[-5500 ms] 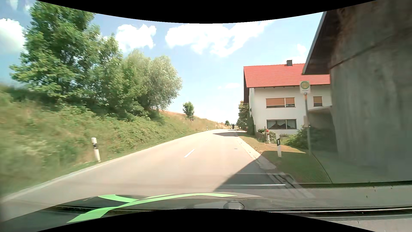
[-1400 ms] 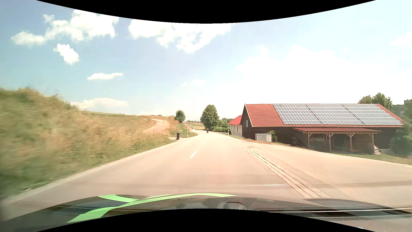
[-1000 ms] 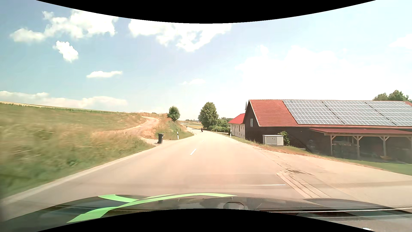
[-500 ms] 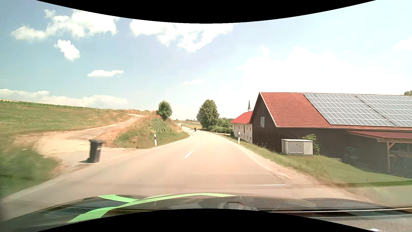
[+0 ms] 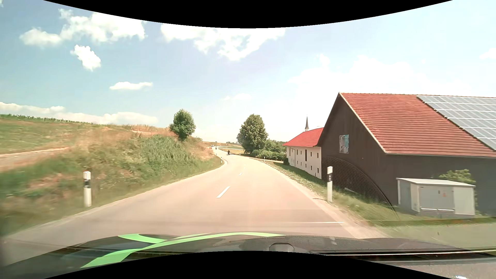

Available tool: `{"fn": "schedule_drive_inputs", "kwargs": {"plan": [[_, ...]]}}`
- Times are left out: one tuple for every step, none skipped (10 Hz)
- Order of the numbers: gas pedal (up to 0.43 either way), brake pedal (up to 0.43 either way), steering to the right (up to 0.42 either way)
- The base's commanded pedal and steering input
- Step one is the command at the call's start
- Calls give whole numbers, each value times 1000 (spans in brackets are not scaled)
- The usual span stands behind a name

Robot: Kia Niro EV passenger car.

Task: Follow the waypoints while adhering to traffic rules and regulations

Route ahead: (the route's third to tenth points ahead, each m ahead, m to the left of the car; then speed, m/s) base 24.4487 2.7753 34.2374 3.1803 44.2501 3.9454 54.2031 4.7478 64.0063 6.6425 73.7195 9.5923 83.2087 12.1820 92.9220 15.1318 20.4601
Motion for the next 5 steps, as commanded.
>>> {"fn": "schedule_drive_inputs", "kwargs": {"plan": [[118,0,-13],[110,0,-14],[110,0,-13],[118,0,-13],[118,0,-13]]}}
